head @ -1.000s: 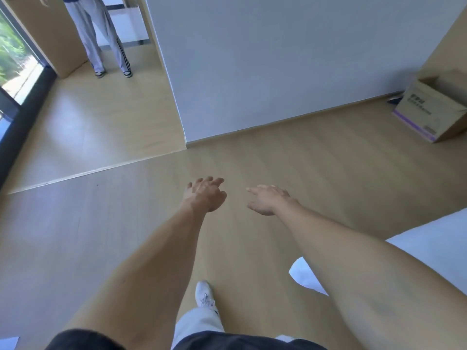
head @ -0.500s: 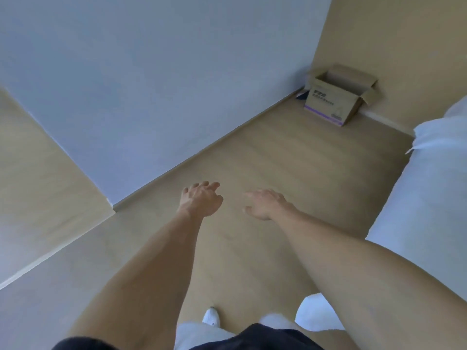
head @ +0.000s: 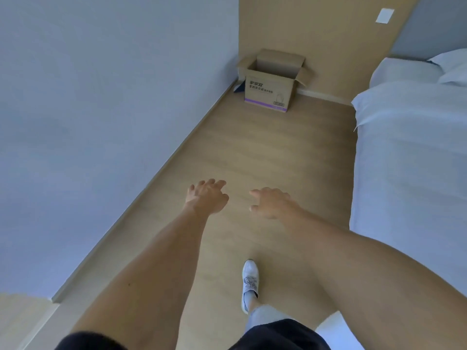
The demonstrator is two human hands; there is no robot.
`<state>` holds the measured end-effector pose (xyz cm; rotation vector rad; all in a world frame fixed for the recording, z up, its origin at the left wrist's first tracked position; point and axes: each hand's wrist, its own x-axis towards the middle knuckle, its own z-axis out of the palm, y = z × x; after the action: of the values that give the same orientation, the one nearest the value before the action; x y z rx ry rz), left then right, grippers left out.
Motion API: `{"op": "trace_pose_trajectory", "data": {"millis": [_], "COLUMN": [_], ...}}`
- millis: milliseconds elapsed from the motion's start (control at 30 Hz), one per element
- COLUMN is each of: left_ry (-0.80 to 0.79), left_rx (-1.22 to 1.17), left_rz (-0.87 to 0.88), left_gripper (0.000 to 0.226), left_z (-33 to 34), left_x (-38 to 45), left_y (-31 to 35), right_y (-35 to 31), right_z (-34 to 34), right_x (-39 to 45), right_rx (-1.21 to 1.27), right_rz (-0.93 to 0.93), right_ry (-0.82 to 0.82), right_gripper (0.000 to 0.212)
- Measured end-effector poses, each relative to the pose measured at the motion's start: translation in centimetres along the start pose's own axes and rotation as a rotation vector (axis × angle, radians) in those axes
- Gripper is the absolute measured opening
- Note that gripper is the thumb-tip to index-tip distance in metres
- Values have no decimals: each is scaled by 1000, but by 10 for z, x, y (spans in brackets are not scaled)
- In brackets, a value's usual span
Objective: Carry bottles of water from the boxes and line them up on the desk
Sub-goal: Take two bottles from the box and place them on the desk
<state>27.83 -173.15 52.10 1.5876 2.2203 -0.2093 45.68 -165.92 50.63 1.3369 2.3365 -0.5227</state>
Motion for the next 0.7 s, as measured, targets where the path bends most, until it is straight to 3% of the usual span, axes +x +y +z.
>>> {"op": "trace_pose_trajectory", "data": {"millis": [333,700], "left_ry": [-24,-38], "left_rx": [14,37], "left_rz": [16,112], "left_gripper": [58,58], "left_z": [-105,-170], "left_x": [189,370], "left_y": [32,69], "right_y": [68,123], "right_z": [-121,-210], "right_x": [174,310], "right_rx": [79,53], "right_rz": [54,139], "right_ry": [15,97], "right_gripper": [63,62]}}
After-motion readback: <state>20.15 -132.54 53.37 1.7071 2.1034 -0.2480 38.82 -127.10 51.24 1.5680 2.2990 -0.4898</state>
